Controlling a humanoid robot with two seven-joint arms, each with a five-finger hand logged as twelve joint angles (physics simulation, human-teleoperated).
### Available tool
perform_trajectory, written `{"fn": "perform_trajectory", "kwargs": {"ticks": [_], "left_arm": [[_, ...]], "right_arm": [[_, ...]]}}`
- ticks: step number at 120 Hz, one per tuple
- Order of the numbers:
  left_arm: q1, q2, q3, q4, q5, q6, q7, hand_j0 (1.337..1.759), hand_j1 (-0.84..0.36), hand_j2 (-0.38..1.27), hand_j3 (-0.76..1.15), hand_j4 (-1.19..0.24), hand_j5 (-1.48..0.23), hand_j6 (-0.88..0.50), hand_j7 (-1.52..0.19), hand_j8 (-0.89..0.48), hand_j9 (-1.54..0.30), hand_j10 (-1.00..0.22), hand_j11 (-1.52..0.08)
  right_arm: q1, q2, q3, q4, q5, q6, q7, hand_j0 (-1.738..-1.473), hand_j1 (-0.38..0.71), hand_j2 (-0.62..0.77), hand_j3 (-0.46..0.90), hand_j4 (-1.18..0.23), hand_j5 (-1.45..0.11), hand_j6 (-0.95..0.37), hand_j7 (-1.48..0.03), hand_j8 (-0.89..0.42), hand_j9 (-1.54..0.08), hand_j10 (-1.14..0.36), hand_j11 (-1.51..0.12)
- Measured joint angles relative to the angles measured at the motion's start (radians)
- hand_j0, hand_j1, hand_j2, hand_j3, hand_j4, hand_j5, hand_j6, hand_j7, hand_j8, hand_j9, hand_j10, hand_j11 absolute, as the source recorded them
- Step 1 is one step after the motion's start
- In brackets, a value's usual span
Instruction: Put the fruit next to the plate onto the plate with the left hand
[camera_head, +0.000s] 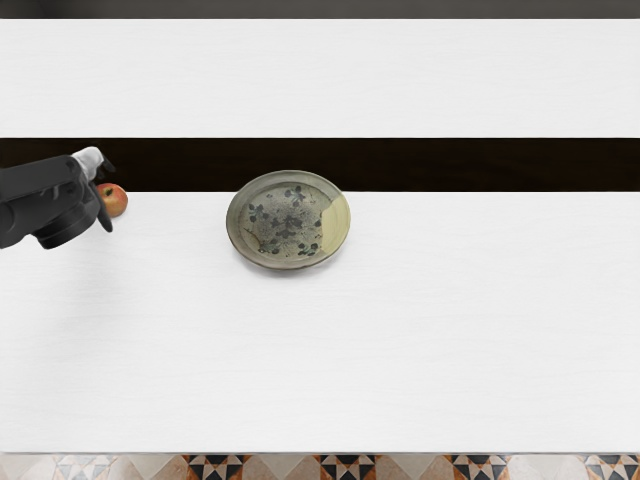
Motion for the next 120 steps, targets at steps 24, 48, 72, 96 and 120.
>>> {"fn": "perform_trajectory", "kwargs": {"ticks": [24, 48, 72, 96, 120], "left_arm": [[-0.004, -0.052, 0.029, 0.034, 0.003, 0.000, 0.009, 1.634, -0.07, 0.07, 0.07, -0.35, -0.45, -0.35, -0.46, -0.35, -0.46, -0.35, -0.46], [-0.006, -0.053, 0.047, 0.053, 0.001, 0.000, 0.010, 1.590, -0.12, 0.12, 0.21, -0.41, -0.52, -0.40, -0.52, -0.40, -0.52, -0.40, -0.53], [-0.008, -0.056, 0.050, 0.051, 0.001, -0.008, 0.011, 1.633, -0.21, 0.11, 0.08, -0.47, -0.61, -0.47, -0.61, -0.47, -0.61, -0.47, -0.61], [-0.012, -0.055, 0.051, 0.048, -0.001, -0.014, 0.012, 1.648, -0.30, 0.19, 0.03, -0.57, -0.75, -0.44, -0.75, -0.48, -0.75, -0.57, -0.75], [-0.014, -0.056, 0.051, 0.047, 0.002, -0.017, 0.012, 1.650, -0.31, 0.35, 0.01, -0.57, -0.94, -0.39, -0.94, -0.44, -0.94, -0.70, -0.94]], "right_arm": [[0.001, 0.000, 0.000, 0.000, 0.000, 0.000, 0.000, -1.658, -0.31, -0.01, 0.00, -0.03, -0.05, -0.04, -0.05, -0.03, -0.05, -0.03, -0.05], [0.001, 0.000, 0.000, 0.000, 0.000, 0.000, 0.000, -1.658, -0.31, -0.01, 0.00, -0.04, -0.05, -0.04, -0.05, -0.04, -0.05, -0.03, -0.05], [0.001, 0.000, 0.000, 0.000, 0.000, 0.000, 0.000, -1.658, -0.31, -0.01, 0.00, -0.04, -0.05, -0.04, -0.05, -0.04, -0.05, -0.03, -0.05], [0.001, 0.000, 0.000, 0.000, 0.000, 0.000, 0.000, -1.658, -0.31, -0.01, 0.00, -0.04, -0.05, -0.04, -0.05, -0.04, -0.05, -0.03, -0.05], [0.001, 0.000, 0.000, 0.000, 0.000, 0.000, 0.000, -1.658, -0.31, -0.01, 0.00, -0.04, -0.05, -0.04, -0.05, -0.04, -0.05, -0.03, -0.05]]}}
